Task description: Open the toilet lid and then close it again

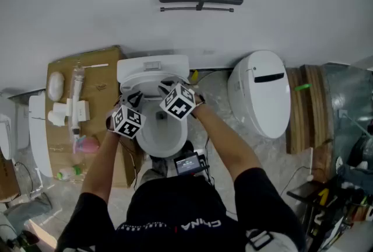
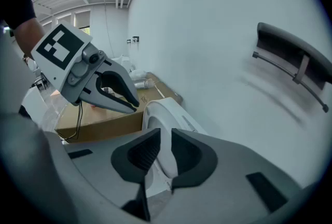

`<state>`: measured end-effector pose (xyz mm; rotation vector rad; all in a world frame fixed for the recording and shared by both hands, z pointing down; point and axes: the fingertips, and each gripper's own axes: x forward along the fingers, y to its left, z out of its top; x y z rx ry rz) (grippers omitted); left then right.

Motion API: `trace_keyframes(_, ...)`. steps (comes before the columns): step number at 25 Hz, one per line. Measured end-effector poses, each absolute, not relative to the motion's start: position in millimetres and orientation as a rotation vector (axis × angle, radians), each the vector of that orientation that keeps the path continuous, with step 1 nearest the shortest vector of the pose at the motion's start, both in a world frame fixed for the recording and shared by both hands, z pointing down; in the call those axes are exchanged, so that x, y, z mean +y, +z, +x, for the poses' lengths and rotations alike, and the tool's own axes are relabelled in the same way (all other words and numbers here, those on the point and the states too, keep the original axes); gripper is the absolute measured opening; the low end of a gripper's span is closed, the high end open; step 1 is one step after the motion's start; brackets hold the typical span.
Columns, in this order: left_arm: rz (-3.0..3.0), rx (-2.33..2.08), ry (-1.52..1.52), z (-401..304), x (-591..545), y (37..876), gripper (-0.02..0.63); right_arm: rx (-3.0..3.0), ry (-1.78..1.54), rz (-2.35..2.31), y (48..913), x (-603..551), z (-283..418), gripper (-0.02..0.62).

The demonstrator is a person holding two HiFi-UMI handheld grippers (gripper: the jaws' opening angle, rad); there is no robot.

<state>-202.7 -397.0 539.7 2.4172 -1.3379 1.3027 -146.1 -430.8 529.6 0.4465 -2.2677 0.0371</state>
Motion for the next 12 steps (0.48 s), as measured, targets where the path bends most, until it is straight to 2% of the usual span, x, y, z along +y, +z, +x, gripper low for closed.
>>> trace_keyframes(2,2.429,-1.352,1.297,-206,-417,538,0.047,-2.262,0.036,0.428,535,-444,-150,0.088)
trace_keyframes(4,2.442,-1.366,1.29,-210,-435,537,0.112,-2.258,0.024,0.427,540,-458,-153,0.104)
trace_keyframes(12,2.414,-1.285,1.375,-221,-481,562,0.14,-2.203,0.056,0.405,572,-497,-153,0.144)
